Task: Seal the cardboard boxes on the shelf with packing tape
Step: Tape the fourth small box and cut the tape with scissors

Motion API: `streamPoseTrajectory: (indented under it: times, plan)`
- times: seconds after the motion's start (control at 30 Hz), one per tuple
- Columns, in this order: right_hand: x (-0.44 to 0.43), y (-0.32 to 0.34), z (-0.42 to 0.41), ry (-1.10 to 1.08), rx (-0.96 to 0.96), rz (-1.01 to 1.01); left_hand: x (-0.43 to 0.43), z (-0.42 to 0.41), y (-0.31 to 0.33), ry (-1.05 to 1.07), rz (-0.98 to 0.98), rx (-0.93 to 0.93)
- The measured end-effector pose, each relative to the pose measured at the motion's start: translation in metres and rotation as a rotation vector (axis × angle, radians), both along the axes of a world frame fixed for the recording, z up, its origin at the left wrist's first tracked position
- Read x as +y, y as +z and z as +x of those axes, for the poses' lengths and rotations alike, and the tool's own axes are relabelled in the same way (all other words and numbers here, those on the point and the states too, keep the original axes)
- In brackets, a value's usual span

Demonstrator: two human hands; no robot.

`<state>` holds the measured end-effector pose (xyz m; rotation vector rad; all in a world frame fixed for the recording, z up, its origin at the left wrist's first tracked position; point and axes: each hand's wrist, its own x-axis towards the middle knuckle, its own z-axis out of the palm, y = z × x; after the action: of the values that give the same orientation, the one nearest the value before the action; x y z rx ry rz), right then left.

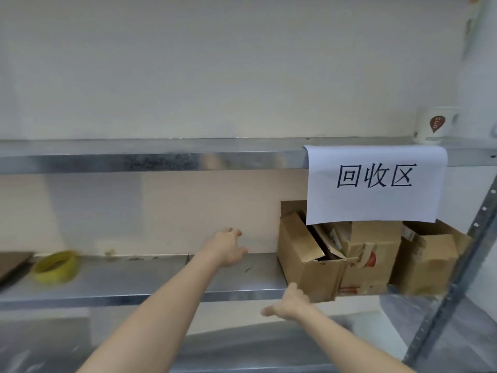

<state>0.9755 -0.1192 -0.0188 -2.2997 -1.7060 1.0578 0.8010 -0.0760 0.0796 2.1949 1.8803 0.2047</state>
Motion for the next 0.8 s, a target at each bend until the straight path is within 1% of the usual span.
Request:
streamPoseTrajectory:
  times: [0.1,0.2,0.3,0.4,0.53,0.67,0.8]
  plan:
    - [0.002,0.032,-0.037,0.226,-0.136,0.172,-0.01,-0.025,0.008,0.045,0.027,0.104]
    - [0.016,0.059,-0.058,0.343,-0.27,0.319,-0.023,-0.055,0.009,0.114,0.04,0.159]
    - [0.031,0.071,-0.078,0.4,-0.332,0.368,-0.037,-0.094,0.006,0.198,0.008,0.154]
    - [0.046,0.074,-0.121,0.489,-0.356,0.371,-0.046,-0.143,0.002,0.296,-0.016,0.134]
    - [0.064,0.069,-0.207,0.671,-0.332,0.43,-0.051,-0.224,-0.004,0.424,-0.06,0.15]
    - [0.074,0.063,-0.311,0.839,-0.37,0.507,-0.051,-0.324,-0.01,0.559,-0.11,0.145]
    - [0.085,0.066,-0.411,0.952,-0.386,0.602,-0.055,-0.421,-0.014,0.656,-0.137,0.163]
